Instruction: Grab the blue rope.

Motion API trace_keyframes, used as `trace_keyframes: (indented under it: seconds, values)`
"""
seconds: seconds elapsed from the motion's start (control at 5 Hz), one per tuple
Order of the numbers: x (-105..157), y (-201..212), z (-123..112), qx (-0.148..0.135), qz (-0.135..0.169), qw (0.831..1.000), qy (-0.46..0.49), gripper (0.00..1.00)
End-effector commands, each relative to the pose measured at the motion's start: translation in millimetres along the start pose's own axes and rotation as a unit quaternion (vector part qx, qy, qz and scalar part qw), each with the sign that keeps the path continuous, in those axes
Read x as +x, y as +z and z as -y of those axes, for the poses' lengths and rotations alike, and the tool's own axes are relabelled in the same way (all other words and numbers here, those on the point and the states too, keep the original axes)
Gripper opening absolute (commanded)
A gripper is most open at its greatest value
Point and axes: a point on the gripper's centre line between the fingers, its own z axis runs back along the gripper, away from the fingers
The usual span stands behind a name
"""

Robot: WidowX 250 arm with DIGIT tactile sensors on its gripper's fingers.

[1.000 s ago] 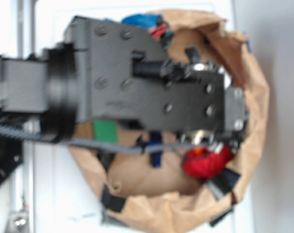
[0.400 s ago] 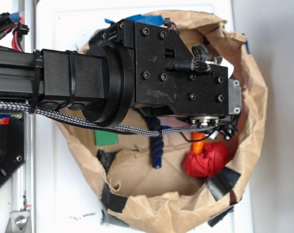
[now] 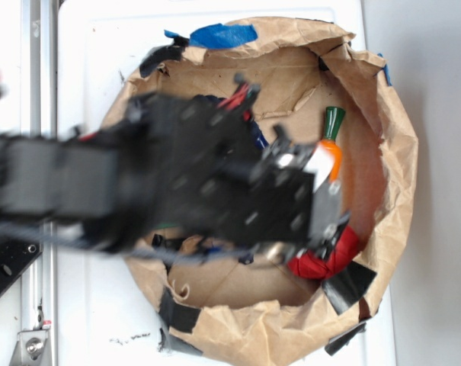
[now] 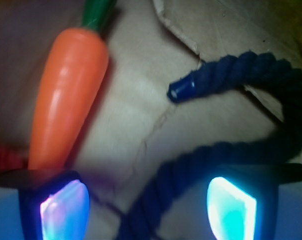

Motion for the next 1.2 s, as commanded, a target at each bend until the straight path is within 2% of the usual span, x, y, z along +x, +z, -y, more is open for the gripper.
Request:
trace_keyframes:
  seconds: [0.0, 0.6, 0.8, 1.0]
  values:
    - [5, 13, -4, -0.027, 0.016, 0.999, -0.008, 1.0]
    - [5, 13, -4, -0.027, 0.016, 0.999, -0.008, 1.0]
    - [-23, 3, -16, -0.054, -0.015, 0.998, 0.023, 1.0]
    - [-49, -2, -15, -0.068, -0.036, 0.995, 0.056, 1.0]
